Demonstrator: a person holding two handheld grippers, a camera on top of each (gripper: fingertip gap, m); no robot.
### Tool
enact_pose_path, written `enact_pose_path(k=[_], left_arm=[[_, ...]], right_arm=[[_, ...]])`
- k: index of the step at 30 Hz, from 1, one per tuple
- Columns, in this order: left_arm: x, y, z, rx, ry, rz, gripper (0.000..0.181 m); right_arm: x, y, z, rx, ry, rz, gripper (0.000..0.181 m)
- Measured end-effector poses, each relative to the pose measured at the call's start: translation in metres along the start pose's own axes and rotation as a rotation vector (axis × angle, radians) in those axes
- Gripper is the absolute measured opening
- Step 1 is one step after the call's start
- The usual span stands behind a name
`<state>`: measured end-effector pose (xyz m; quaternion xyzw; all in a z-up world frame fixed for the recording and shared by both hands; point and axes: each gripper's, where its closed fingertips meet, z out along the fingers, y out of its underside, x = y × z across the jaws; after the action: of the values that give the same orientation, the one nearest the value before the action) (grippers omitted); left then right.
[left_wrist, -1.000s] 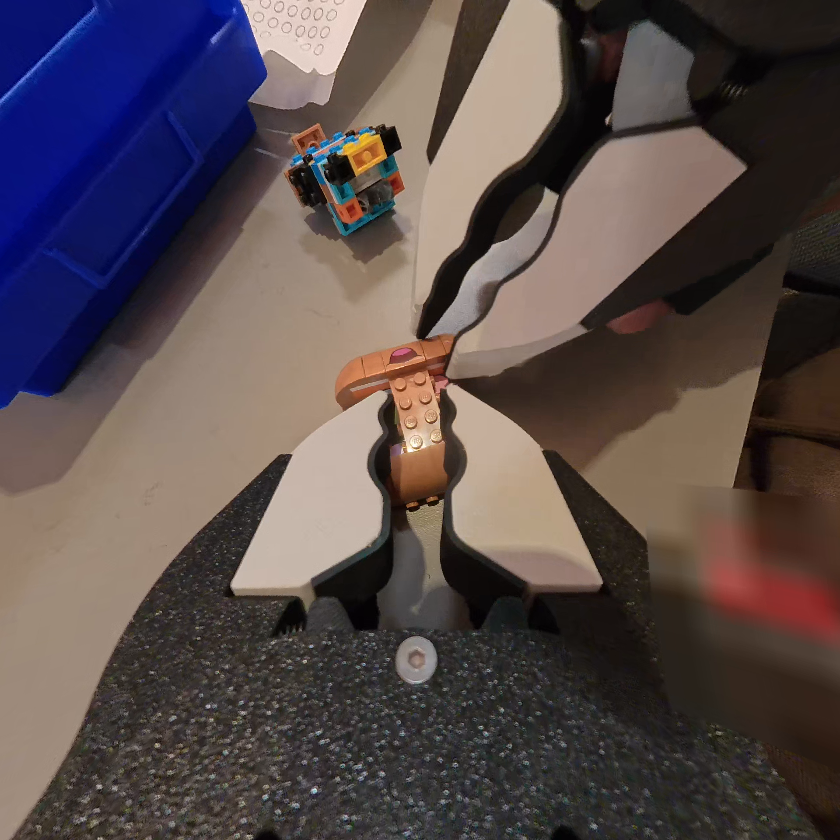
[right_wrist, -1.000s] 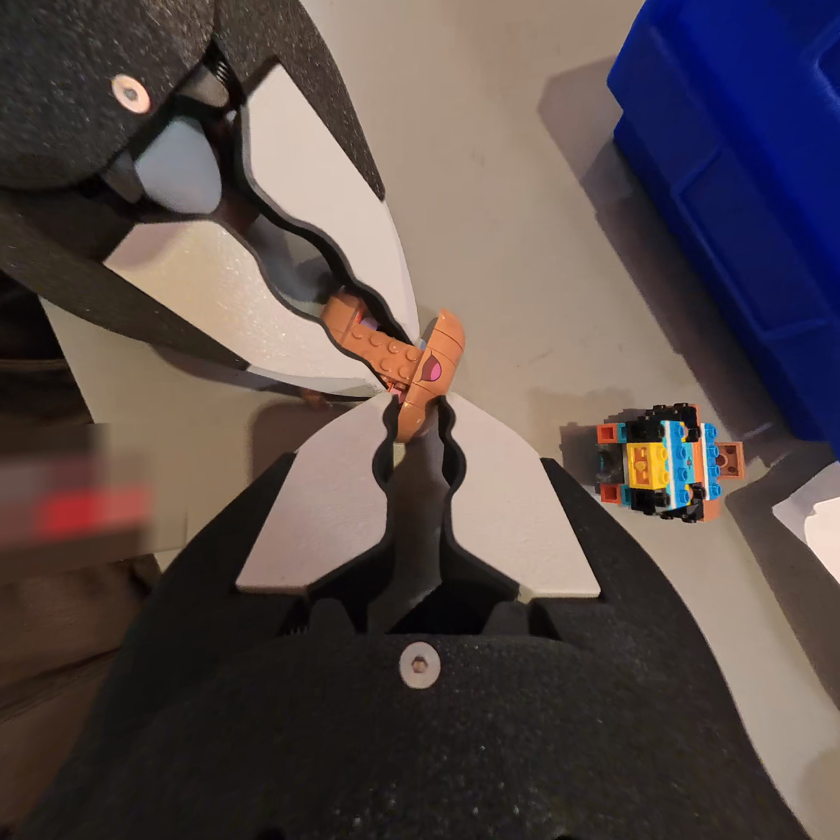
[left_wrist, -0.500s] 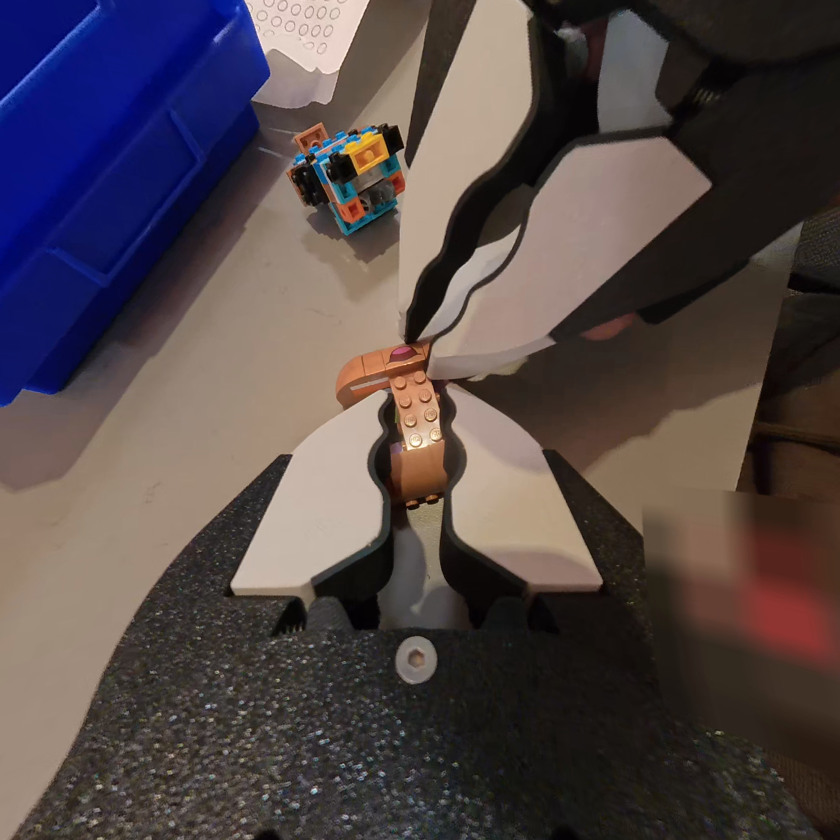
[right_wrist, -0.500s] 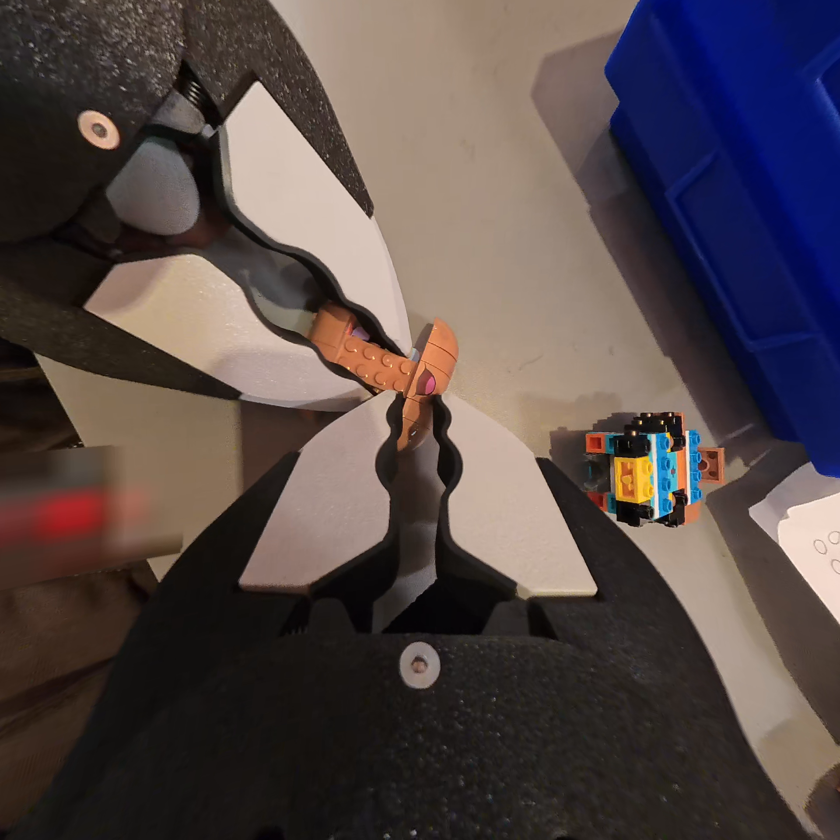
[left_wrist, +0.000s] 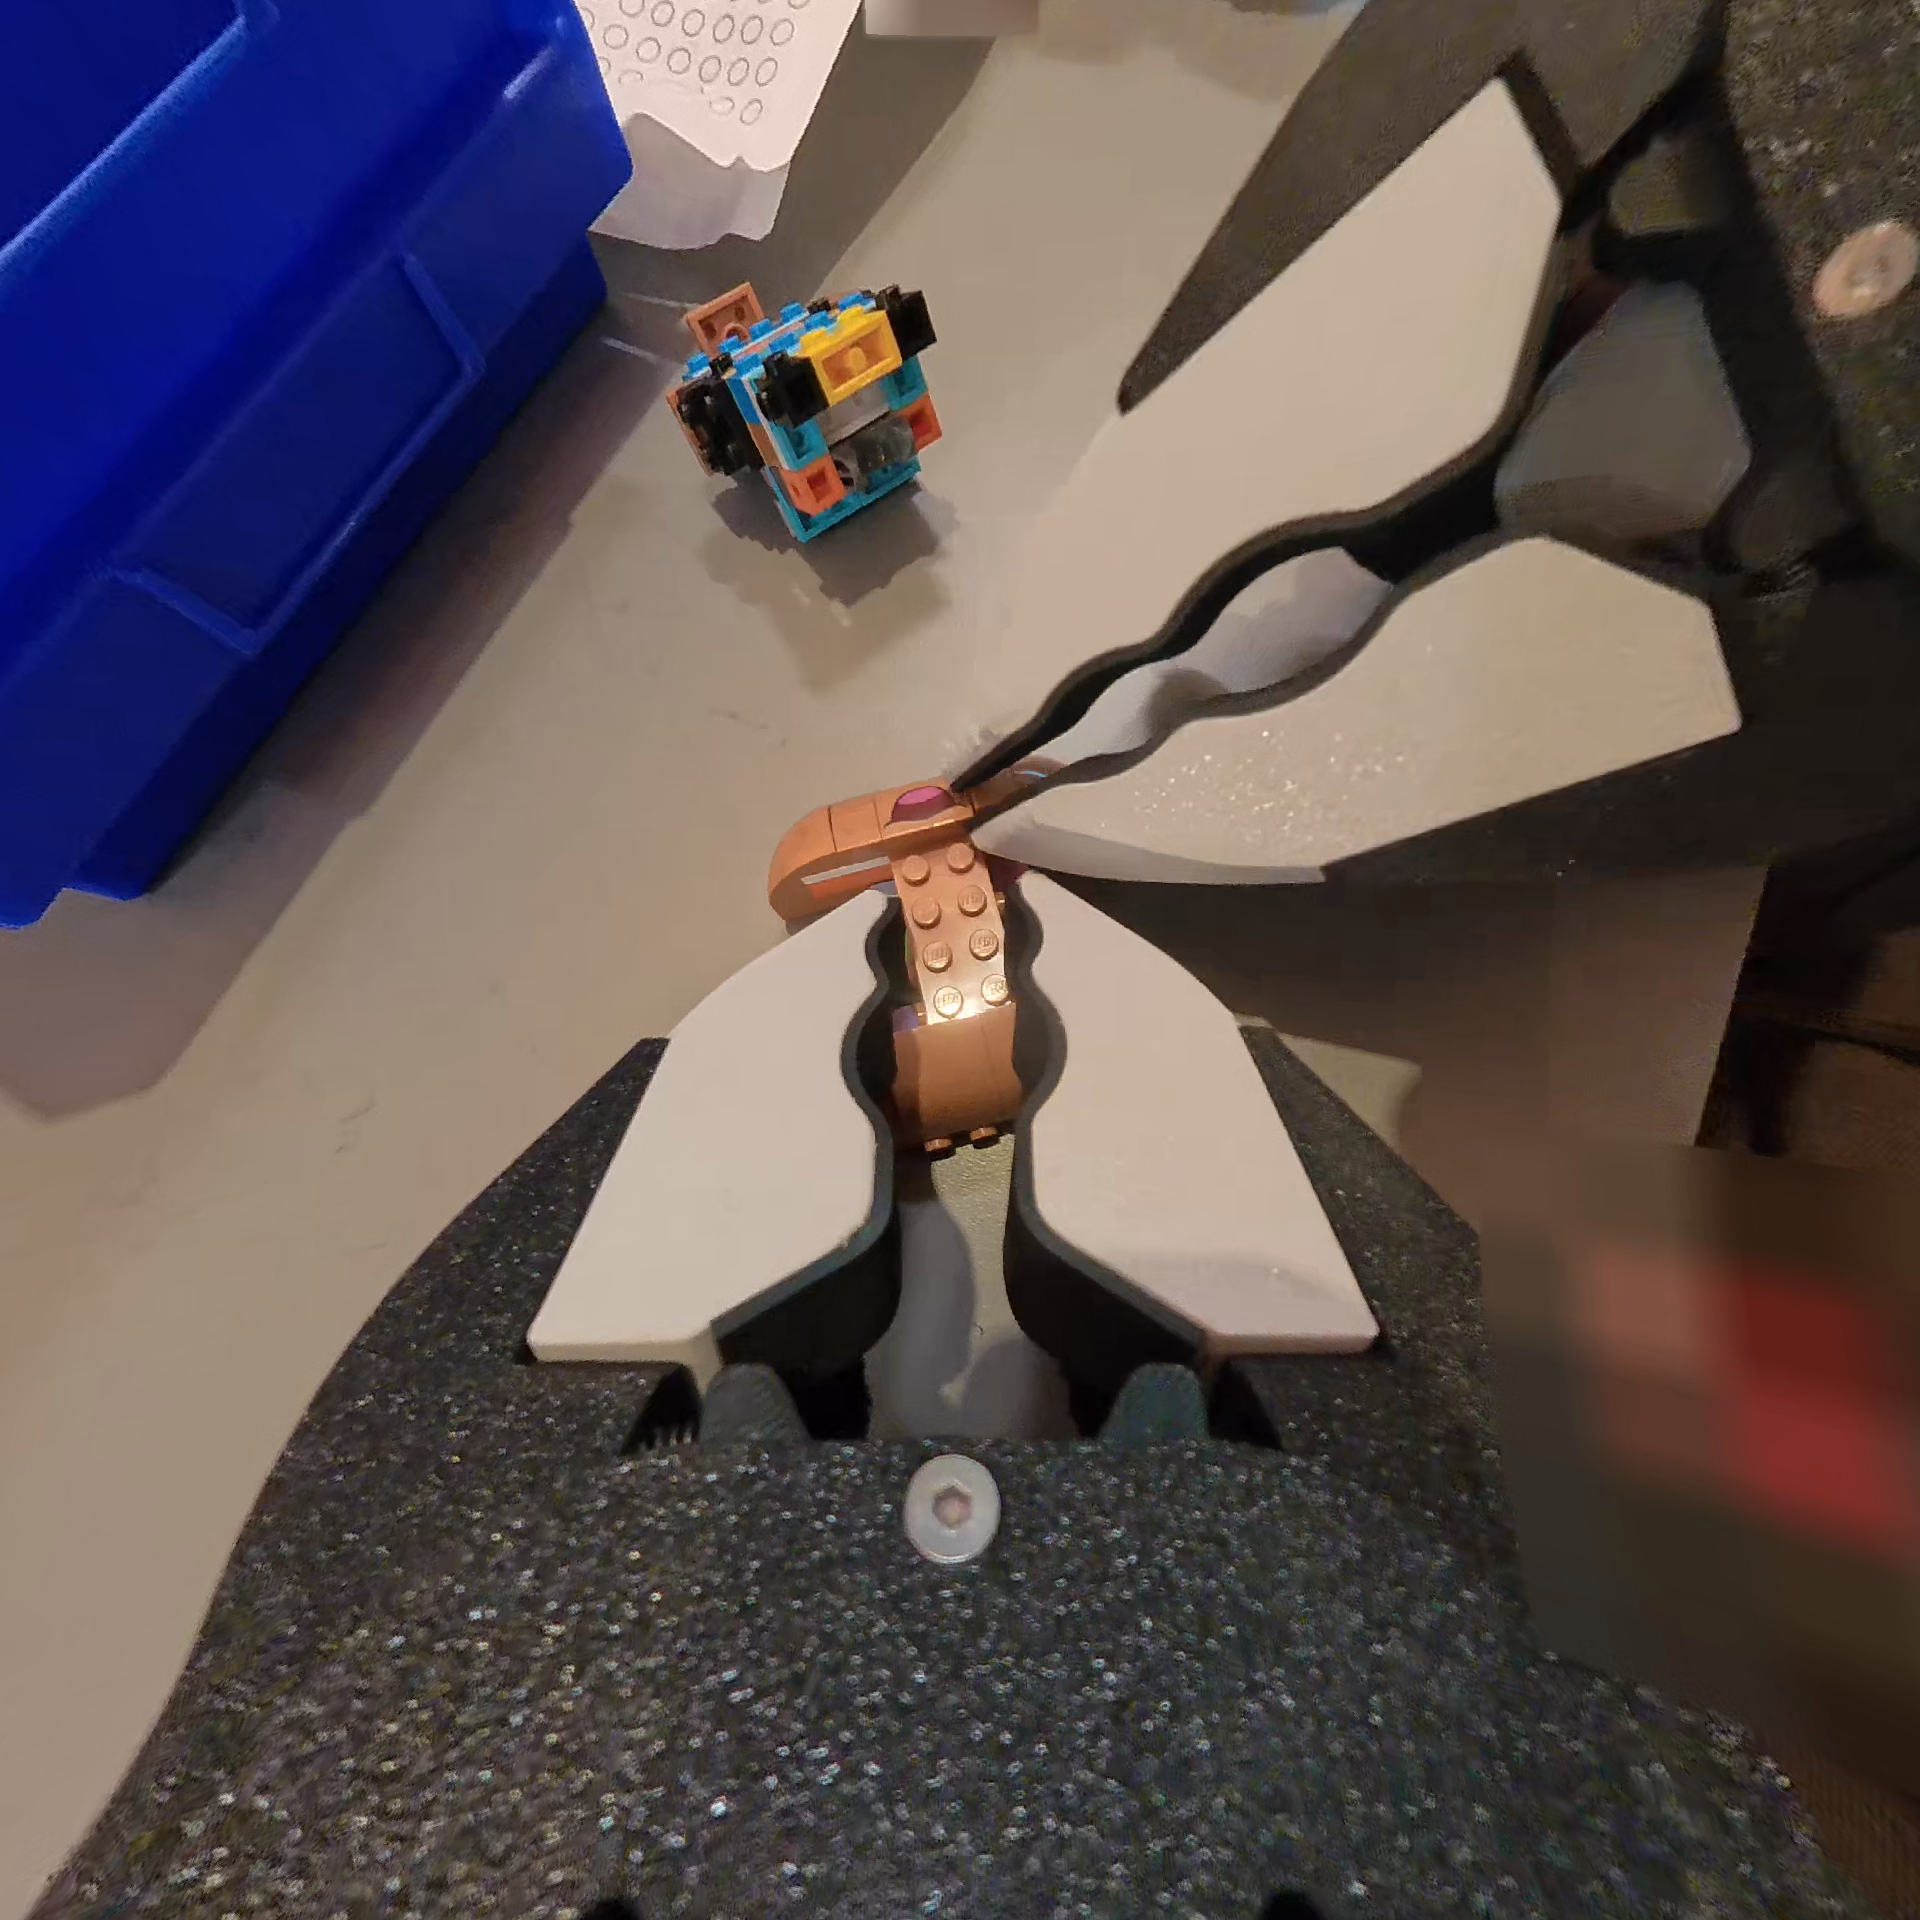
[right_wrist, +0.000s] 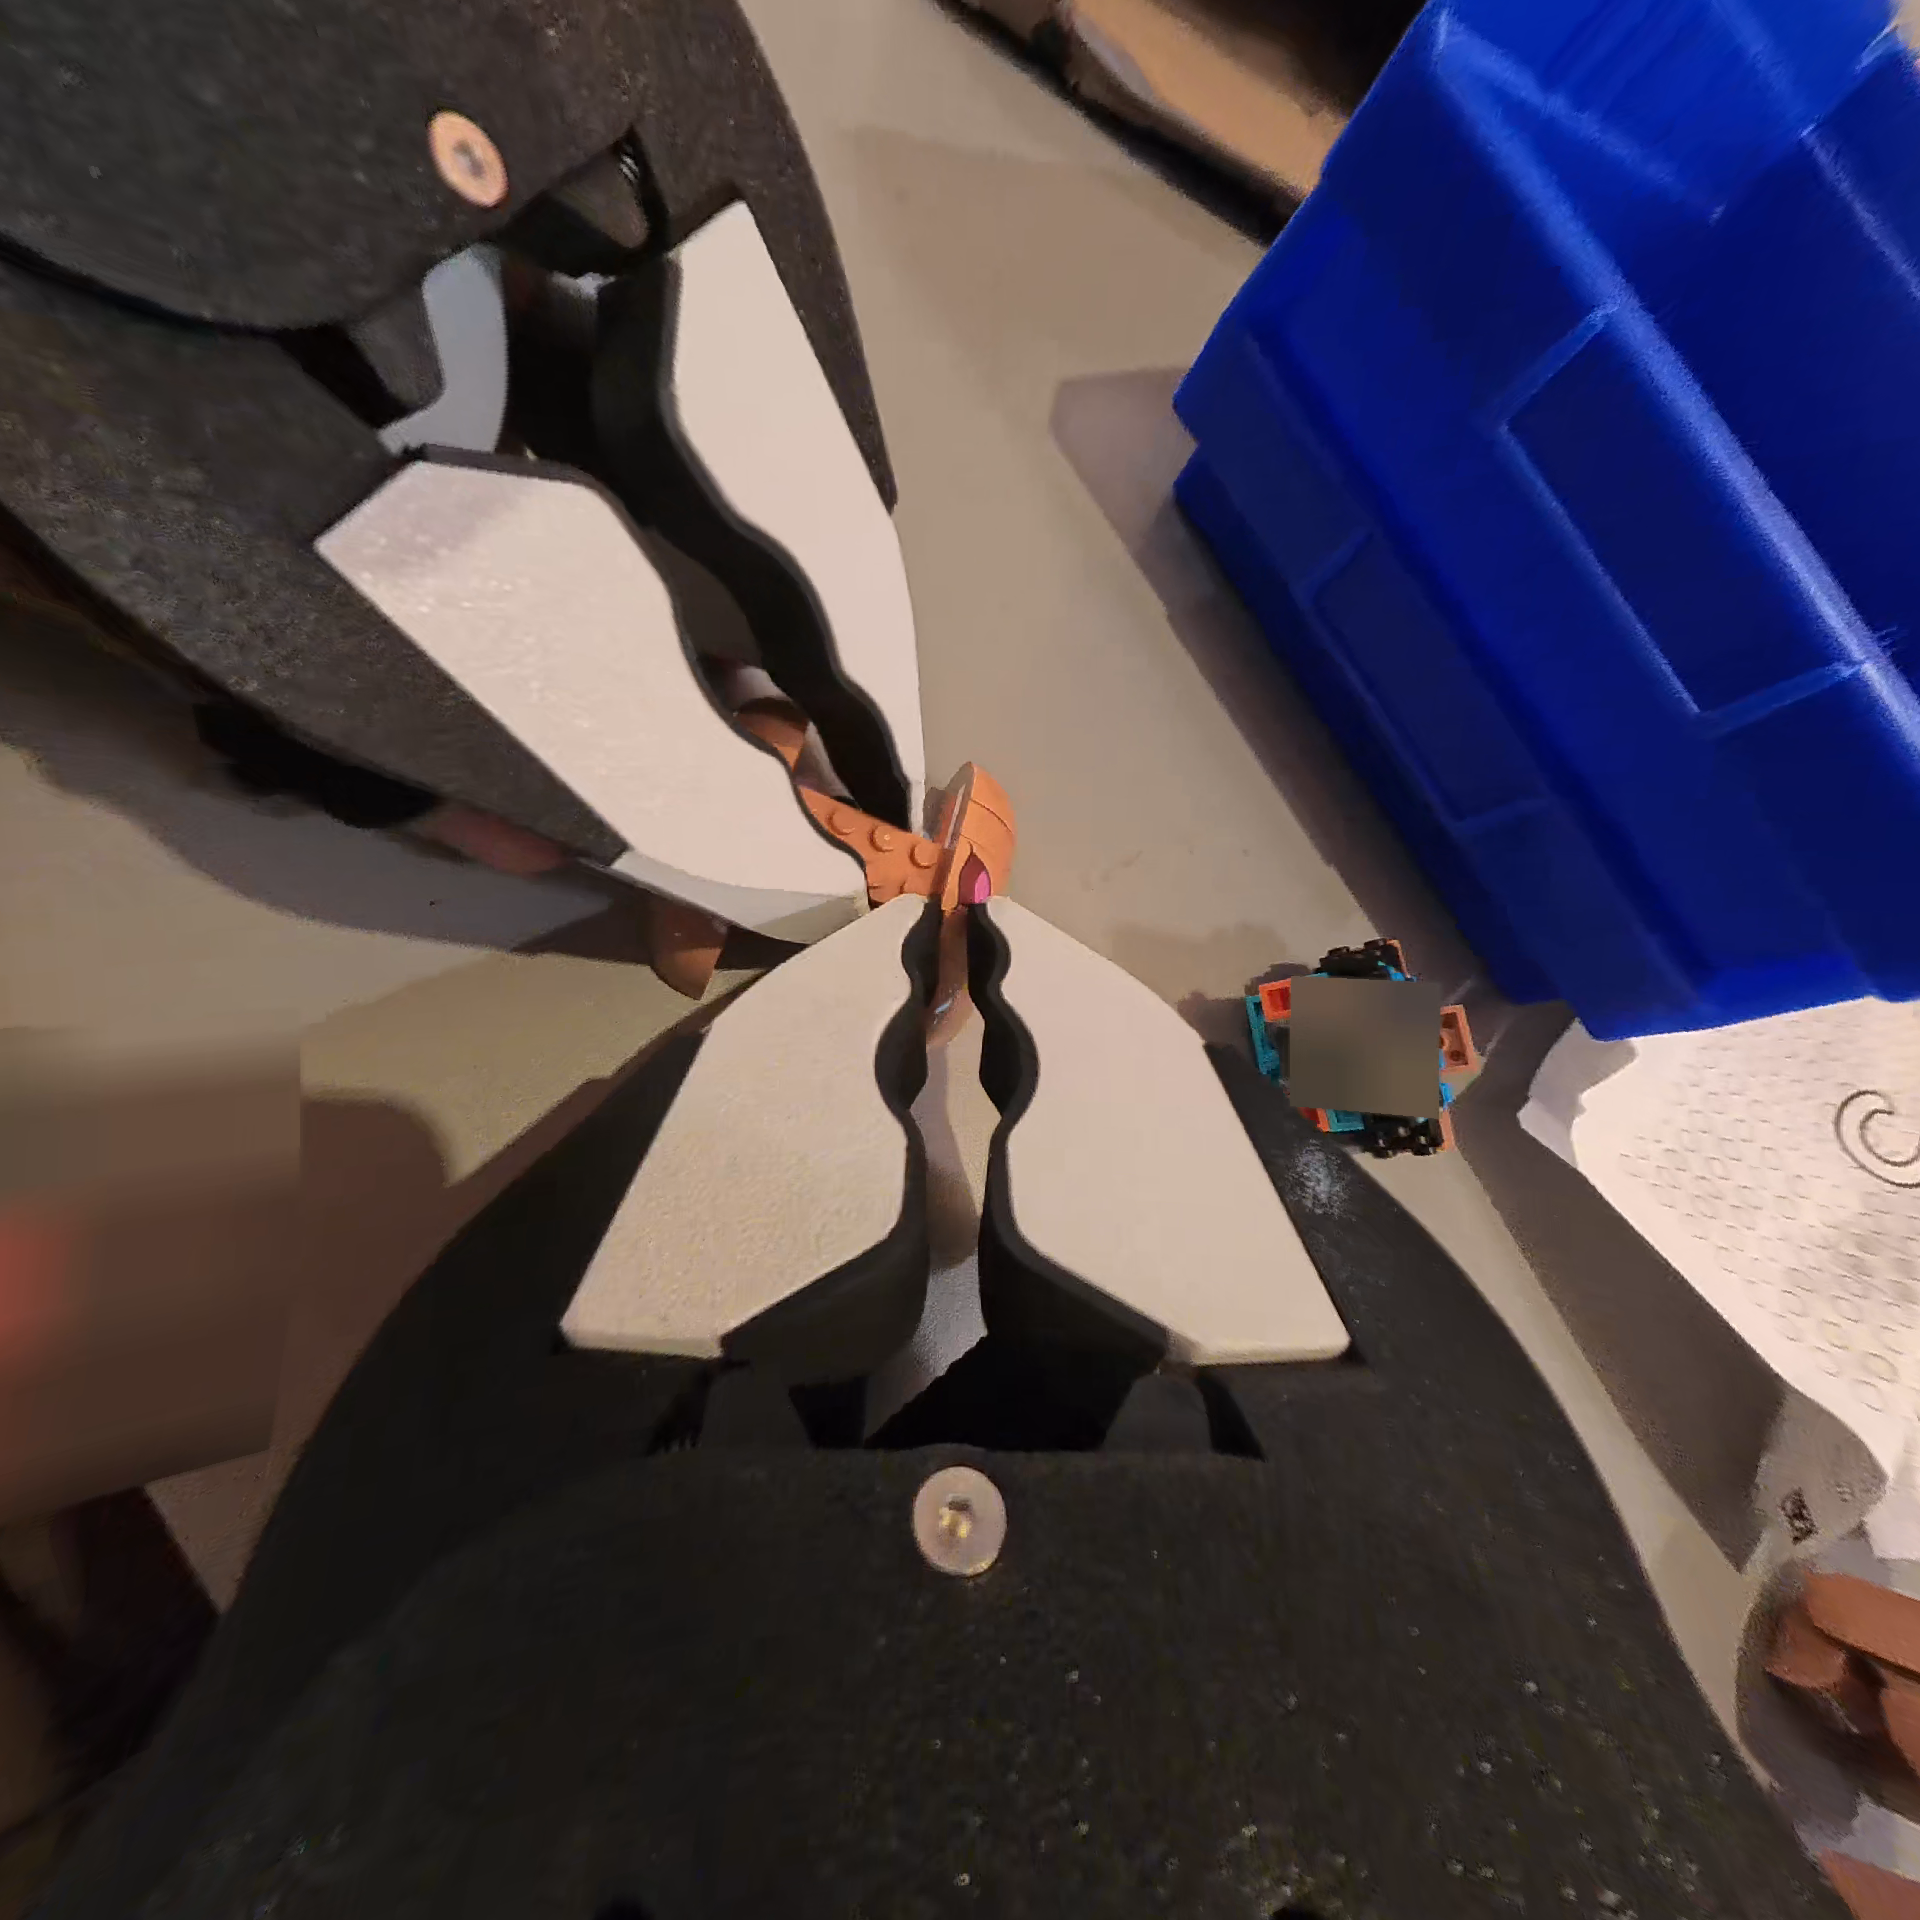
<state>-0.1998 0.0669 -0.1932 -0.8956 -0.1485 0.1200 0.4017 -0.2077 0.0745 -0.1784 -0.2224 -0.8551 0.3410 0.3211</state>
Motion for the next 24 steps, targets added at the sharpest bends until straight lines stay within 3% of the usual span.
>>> enact_pose_path(k=[3,6,9,13,18,24], left_arm=[[0.0,0.0,0.0,0.001,0.001,0.003,0.019],[-0.002,0.003,-0.003,-0.006,0.0,-0.016,0.018],[-0.002,0.002,-0.002,-0.006,-0.001,-0.008,0.019],[-0.002,0.002,-0.002,-0.004,0.002,-0.011,0.019],[-0.001,0.002,-0.002,-0.002,0.004,-0.008,0.019],[-0.001,0.002,-0.002,-0.001,0.001,-0.003,0.019]], right_arm=[[0.0,-0.002,-0.002,0.026,0.003,0.001,0.002],[0.057,0.008,-0.022,0.046,0.285,0.015,0.0],[0.063,0.033,-0.03,0.071,0.12,0.204,0.0],[0.042,0.019,-0.036,0.156,-0.023,0.196,0.0],[0.001,0.012,-0.013,0.024,-0.166,0.111,0.018],[-0.009,0.013,-0.004,-0.045,-0.229,0.14,0.025]])
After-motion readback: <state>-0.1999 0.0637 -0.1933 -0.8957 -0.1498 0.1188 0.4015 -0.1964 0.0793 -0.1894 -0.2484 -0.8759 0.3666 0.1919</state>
